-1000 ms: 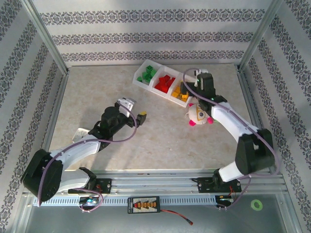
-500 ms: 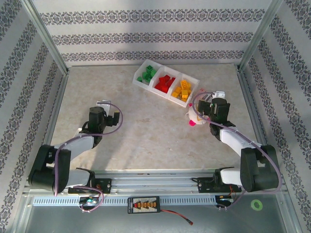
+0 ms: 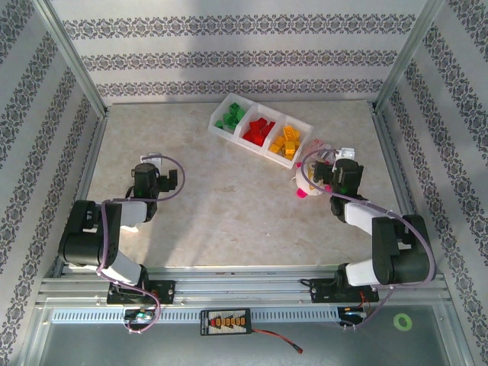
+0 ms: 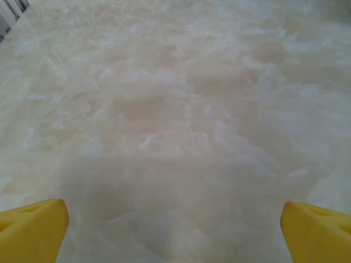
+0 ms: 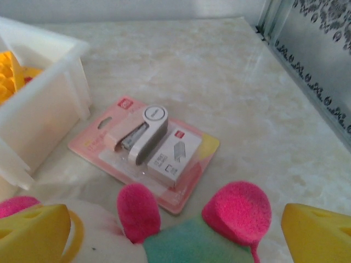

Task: Sort the legos into containers by color
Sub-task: Reset both arms

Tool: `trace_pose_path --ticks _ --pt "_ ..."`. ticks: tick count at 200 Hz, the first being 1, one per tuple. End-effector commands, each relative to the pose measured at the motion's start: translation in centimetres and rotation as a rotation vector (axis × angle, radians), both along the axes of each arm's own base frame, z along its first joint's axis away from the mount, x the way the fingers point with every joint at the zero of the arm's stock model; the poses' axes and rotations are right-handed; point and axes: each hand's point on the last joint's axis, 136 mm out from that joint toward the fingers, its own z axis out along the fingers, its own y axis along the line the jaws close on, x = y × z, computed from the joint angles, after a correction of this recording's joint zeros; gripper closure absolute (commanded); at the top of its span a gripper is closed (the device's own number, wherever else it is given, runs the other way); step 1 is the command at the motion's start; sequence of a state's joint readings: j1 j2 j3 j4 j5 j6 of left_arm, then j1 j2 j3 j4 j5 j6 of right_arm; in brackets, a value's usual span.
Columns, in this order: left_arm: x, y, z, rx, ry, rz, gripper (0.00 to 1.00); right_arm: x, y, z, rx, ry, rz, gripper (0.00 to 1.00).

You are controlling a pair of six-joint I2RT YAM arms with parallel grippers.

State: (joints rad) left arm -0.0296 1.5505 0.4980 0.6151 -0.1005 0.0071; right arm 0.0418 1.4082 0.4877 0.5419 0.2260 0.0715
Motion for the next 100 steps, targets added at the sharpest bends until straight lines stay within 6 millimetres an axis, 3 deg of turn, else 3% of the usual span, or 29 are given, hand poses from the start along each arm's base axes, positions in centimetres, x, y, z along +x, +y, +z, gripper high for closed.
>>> trace_pose_path --ticks 1,50,73,100 --pt "1.2 0.2 1.9 -0.047 -0.085 -0.004 0.01 1.1 0.9 0.9 0.016 -0.076 0.07 0.02" --pt "0.1 -0.8 1.6 -0.059 -0.177 -0.072 0.01 0.7 1.5 0.1 0.022 -0.18 0.11 0.02" --pt "-0.2 0.4 1.7 -0.052 -0.19 0.003 0.01 0.6 1.6 -0.1 0.022 -0.156 0.112 0.02" --pt "-0.2 0.5 1.7 -0.048 -0.202 0.002 0.01 0.7 1.5 0.0 0.022 -0.164 0.111 0.02"
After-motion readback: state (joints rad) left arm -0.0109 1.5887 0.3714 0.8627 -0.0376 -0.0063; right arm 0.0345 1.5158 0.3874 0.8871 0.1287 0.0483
